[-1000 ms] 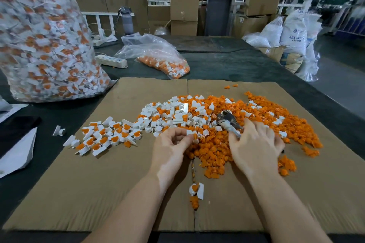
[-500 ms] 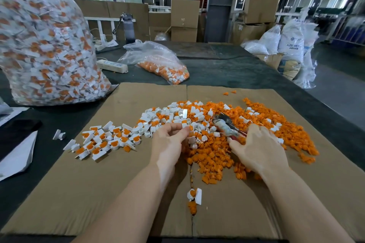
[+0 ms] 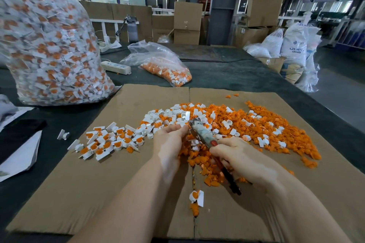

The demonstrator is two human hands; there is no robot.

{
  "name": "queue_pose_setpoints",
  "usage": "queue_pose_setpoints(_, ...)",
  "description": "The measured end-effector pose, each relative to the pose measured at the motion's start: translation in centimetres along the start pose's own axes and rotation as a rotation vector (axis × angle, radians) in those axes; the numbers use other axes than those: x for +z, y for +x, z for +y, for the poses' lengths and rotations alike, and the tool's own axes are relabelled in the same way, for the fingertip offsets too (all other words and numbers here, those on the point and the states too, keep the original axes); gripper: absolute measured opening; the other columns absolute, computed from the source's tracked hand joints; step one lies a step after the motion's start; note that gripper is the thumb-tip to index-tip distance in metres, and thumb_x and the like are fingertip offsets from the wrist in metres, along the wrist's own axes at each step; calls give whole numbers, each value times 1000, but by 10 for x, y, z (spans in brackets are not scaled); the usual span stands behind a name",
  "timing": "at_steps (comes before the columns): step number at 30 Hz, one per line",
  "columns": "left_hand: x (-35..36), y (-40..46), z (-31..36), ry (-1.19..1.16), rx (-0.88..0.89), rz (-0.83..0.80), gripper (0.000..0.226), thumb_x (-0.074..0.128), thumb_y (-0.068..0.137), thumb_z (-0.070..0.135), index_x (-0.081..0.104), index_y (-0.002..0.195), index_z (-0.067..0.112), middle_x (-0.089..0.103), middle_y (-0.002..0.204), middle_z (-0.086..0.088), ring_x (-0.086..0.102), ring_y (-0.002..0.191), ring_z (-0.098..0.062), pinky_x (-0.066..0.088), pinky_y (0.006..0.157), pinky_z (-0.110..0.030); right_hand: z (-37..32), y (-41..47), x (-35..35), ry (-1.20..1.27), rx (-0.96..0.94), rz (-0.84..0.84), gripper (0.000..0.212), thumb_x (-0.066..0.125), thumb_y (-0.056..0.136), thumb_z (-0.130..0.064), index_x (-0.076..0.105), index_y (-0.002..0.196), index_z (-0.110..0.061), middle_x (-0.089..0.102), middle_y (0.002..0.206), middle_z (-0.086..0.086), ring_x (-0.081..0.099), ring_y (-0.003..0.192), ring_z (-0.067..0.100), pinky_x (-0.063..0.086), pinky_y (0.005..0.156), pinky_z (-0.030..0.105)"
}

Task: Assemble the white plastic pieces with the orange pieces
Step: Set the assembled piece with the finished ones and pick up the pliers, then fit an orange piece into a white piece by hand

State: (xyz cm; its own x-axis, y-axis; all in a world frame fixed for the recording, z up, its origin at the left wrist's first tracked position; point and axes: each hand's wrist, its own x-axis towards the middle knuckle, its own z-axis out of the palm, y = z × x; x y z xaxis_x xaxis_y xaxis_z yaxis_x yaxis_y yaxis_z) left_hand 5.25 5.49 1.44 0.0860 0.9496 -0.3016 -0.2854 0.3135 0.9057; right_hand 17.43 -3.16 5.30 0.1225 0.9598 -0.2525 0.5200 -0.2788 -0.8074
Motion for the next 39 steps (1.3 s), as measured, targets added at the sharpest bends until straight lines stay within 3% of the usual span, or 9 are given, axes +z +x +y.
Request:
queue_pose_setpoints(3, 1, 0, 1, -14, -7, 27, 12, 66, 86, 11, 64, 97, 8, 70, 86, -10, 68, 74, -16, 51, 52, -22, -2, -1, 1, -80, -22, 8, 21, 48, 91, -29, 53, 80, -12, 45, 73, 6, 45, 68, 19, 34, 65, 32)
queue_pose_setpoints(10, 3, -1, -1, -48, -40, 39, 18, 64, 86, 7, 62, 104, 3, 69, 89, -12, 66, 75, -17, 49, 49, -21, 1, 0, 5, -226, -59, 33, 17, 46, 92, -30, 44, 77, -21, 47, 72, 0, 44, 60, 12, 34, 58, 28)
queue_pose_setpoints(18, 4, -1, -4, -27, -20, 42, 10, 64, 86, 7, 63, 96, 5, 67, 88, -9, 62, 75, -13, 46, 49, -18, 12, 7, 14, -319, -145, 208, 23, 50, 93, -29, 38, 75, -20, 41, 76, -3, 39, 61, 10, 28, 53, 21)
queue_pose_setpoints(21, 4, -4, -3, -26, 0, 28, 2, 64, 86, 8, 63, 88, 7, 67, 79, -6, 62, 70, -12, 49, 51, -21, 17, 8, 15, -280, -159, 251, 26, 54, 90, -38, 43, 76, -20, 45, 75, -3, 43, 61, 11, 31, 53, 21)
queue_pose_setpoints(25, -3, -7, -6, 66, 69, 7, 5, 64, 87, 12, 66, 89, 8, 71, 86, -15, 69, 78, -25, 58, 73, -39, 26, 9, 12, -268, -135, 390, 34, 62, 77, -55, 53, 87, -24, 48, 84, -12, 49, 69, 5, 34, 53, 13)
queue_pose_setpoints(27, -9, -8, -10, 235, 210, 15, 5, 64, 88, 15, 67, 86, 13, 70, 90, -17, 67, 88, -27, 55, 83, -44, 33, 13, 7, -358, -103, 499, 40, 63, 76, -56, 52, 96, -23, 49, 90, -10, 51, 77, 7, 41, 61, 16)
queue_pose_setpoints(31, -14, -8, -24, 541, 424, 0, 20, 58, 92, 17, 69, 108, 14, 65, 110, 2, 55, 111, -12, 39, 93, -22, 51, 24, -4, -666, -8, 691, 52, 60, 79, -59, 53, 109, -17, 52, 103, 0, 49, 97, 16, 42, 79, 28)
queue_pose_setpoints(36, -14, -2, -33, 626, 495, -24, 18, 57, 93, 19, 67, 108, 21, 61, 100, 13, 52, 91, 3, 34, 73, 1, 67, 32, -12, -856, 71, 724, 67, 46, 77, -72, 53, 119, -20, 52, 118, 3, 46, 115, 20, 37, 94, 32)
queue_pose_setpoints(39, -13, 0, -35, 628, 494, -22, 10, 59, 91, 20, 64, 97, 27, 60, 89, 17, 54, 87, 2, 35, 65, 4, 63, 32, -7, -966, 72, 763, 63, 44, 82, -68, 52, 126, -23, 51, 127, 5, 42, 121, 24, 28, 103, 41)
